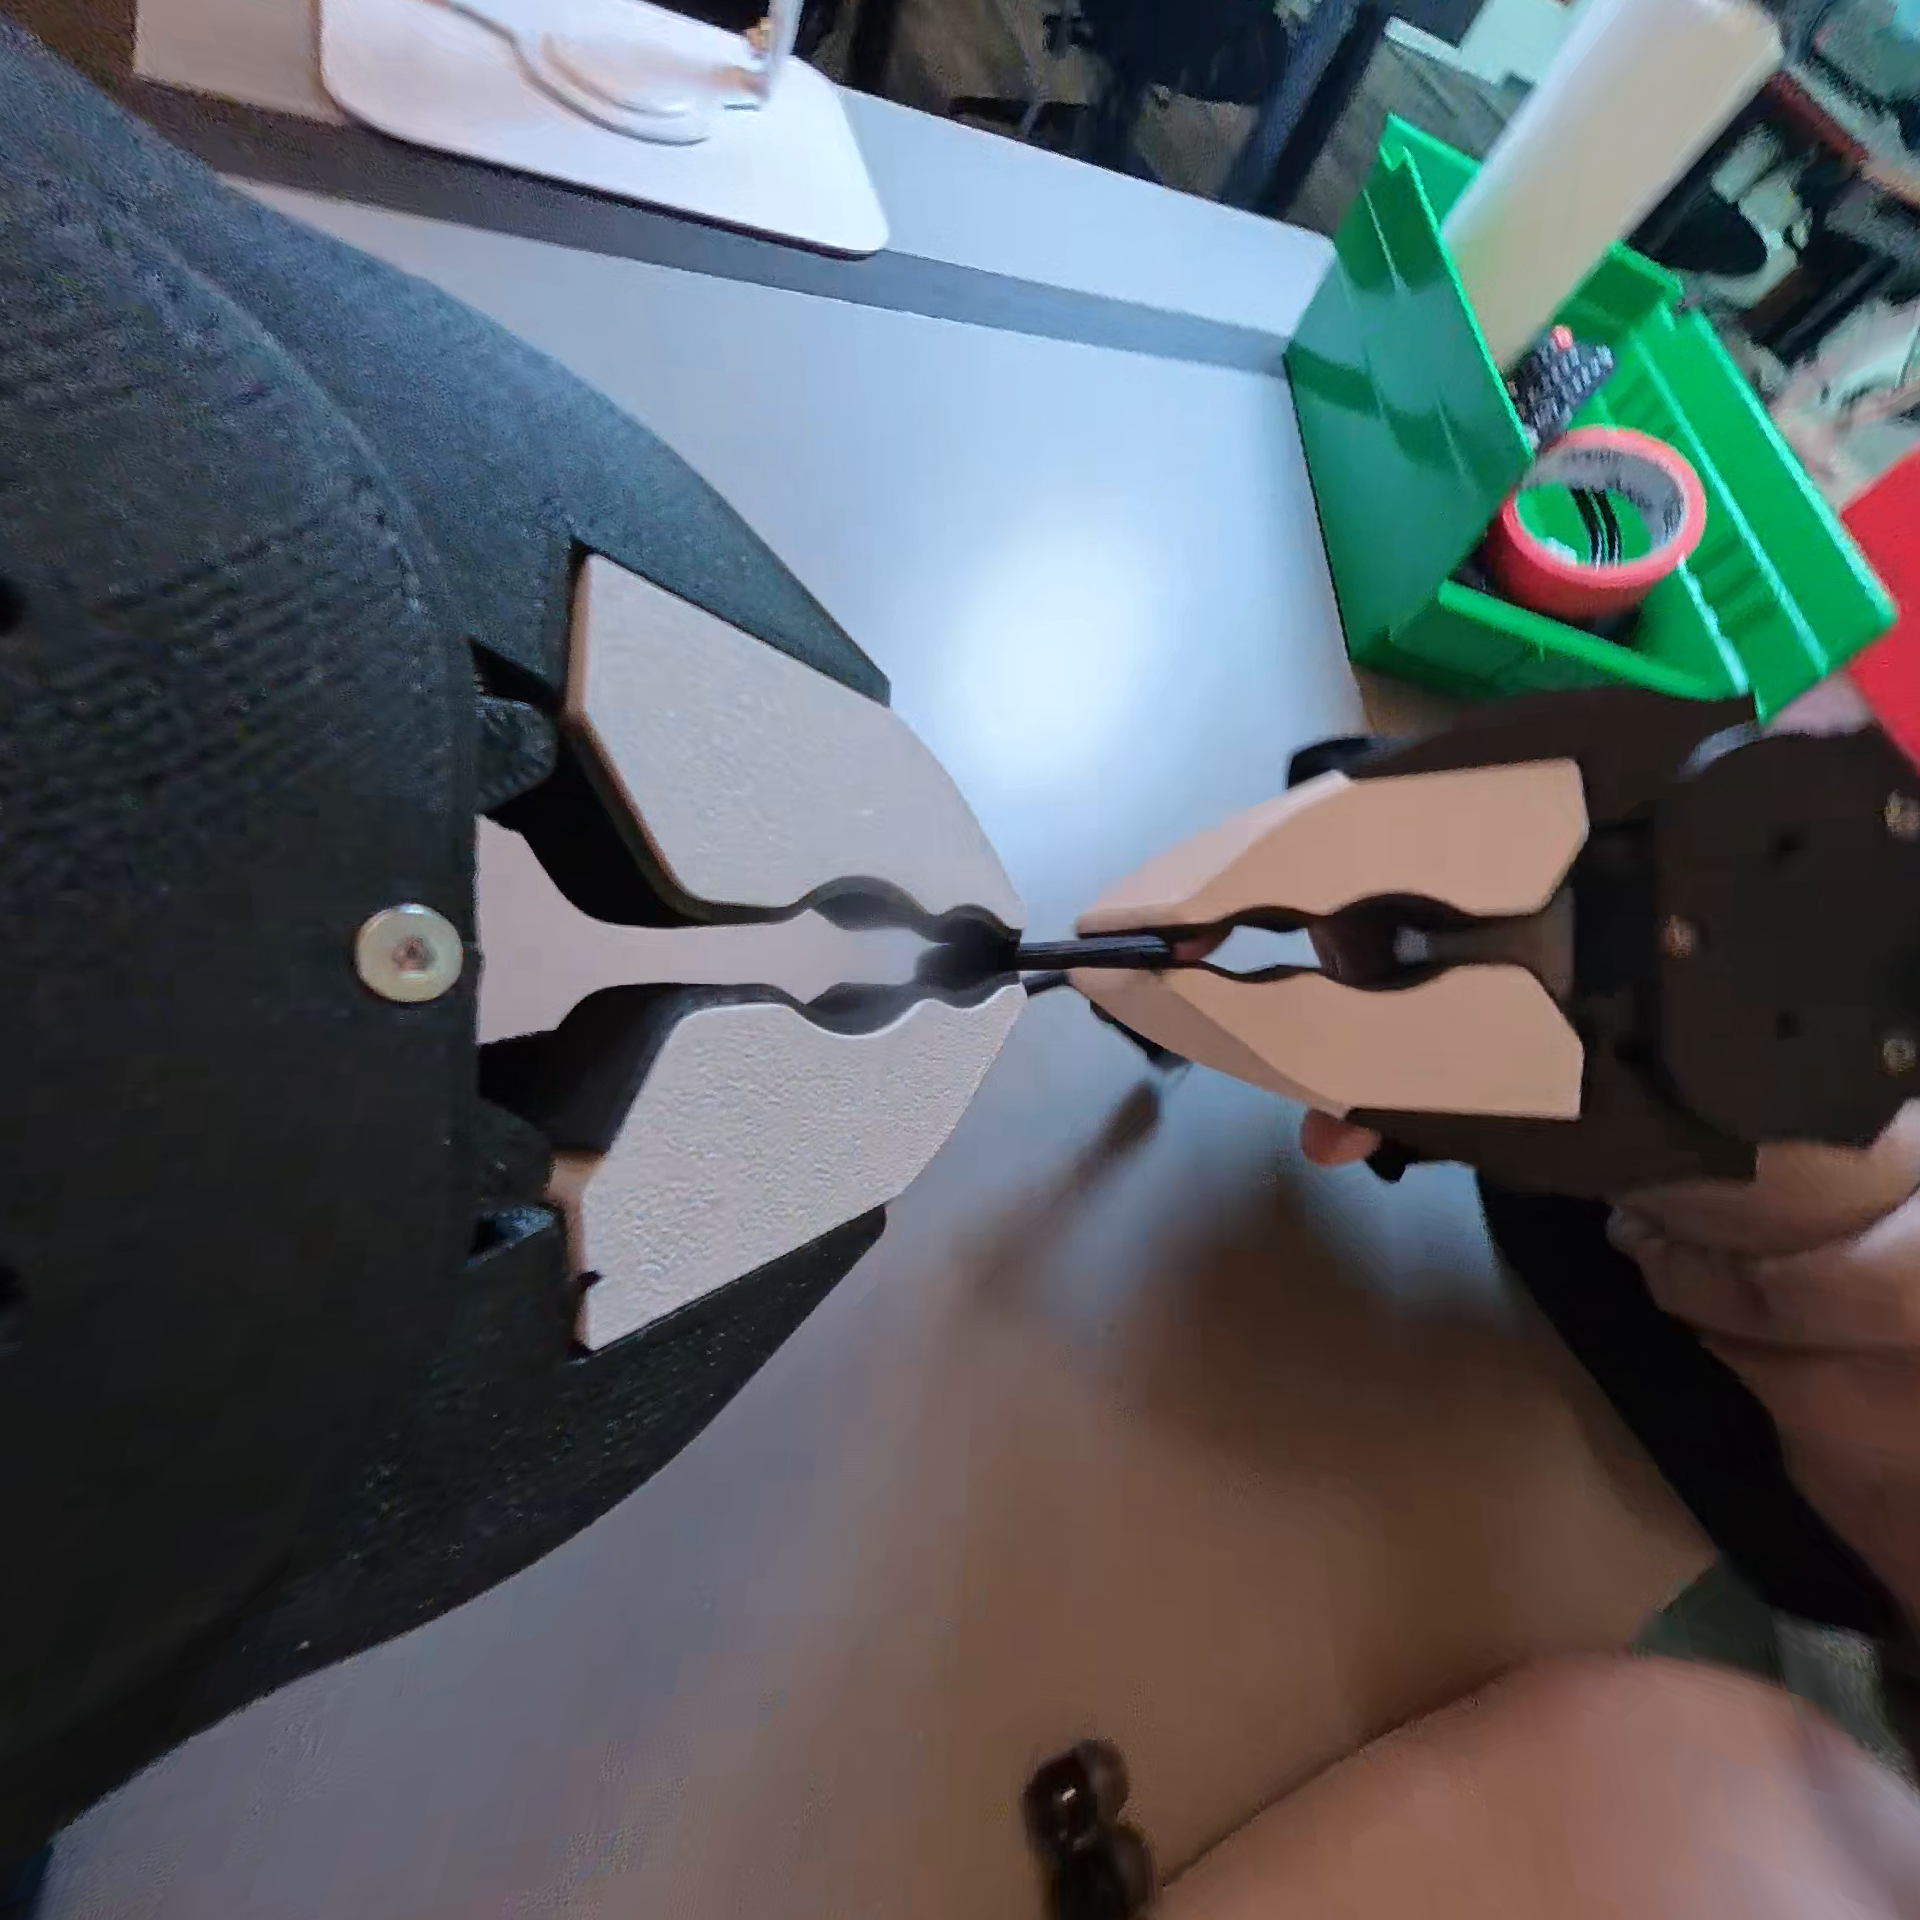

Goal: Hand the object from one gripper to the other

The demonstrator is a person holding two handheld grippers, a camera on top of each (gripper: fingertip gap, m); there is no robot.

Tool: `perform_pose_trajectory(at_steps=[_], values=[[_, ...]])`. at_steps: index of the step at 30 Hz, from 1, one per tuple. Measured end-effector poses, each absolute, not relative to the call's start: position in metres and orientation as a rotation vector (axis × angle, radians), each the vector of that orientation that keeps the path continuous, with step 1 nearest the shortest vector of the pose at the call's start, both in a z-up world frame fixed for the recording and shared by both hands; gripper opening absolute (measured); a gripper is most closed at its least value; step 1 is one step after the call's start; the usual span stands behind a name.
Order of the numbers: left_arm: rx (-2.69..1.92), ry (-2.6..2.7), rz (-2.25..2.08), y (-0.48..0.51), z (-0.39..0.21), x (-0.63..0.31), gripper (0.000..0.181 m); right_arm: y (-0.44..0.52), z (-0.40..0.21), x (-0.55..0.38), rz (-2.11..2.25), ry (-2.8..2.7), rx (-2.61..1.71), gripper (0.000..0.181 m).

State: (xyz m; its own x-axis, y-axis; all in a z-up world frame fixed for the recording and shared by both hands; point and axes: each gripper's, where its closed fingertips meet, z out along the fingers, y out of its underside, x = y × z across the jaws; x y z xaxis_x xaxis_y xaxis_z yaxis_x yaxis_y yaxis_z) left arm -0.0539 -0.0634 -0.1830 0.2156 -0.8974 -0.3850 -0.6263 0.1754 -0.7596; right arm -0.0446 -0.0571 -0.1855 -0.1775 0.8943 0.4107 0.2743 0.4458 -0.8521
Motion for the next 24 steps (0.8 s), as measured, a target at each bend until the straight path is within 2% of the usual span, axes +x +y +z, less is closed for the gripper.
perform_pose_trajectory(at_steps=[5,11,18,20,22,24], values=[[-1.651,0.972,-0.827,-0.034,-0.149,-0.069,0.021,0.002,-0.159,-0.026,0.465,-1.451,-1.018,0.003],[-1.551,0.262,-1.555,-0.015,-0.118,-0.067,0.022,0.022,-0.135,-0.017,0.141,-1.289,-0.858,0.003],[-1.572,-0.021,-1.802,-0.009,-0.137,-0.048,0.034,-0.011,-0.142,-0.041,-0.214,-1.373,-0.478,0.003],[-1.613,0.04,-1.756,-0.011,-0.141,-0.047,0.004,-0.019,-0.149,-0.049,-0.234,-1.402,-0.441,0.003],[-1.626,0.133,-1.672,-0.013,-0.138,-0.05,0.003,-0.027,-0.154,-0.054,-0.146,-1.426,-0.467,0.004],[-1.627,0.251,-1.549,-0.013,-0.132,-0.057,0.003,-0.035,-0.156,-0.054,0.003,-1.458,-0.517,0.021]])
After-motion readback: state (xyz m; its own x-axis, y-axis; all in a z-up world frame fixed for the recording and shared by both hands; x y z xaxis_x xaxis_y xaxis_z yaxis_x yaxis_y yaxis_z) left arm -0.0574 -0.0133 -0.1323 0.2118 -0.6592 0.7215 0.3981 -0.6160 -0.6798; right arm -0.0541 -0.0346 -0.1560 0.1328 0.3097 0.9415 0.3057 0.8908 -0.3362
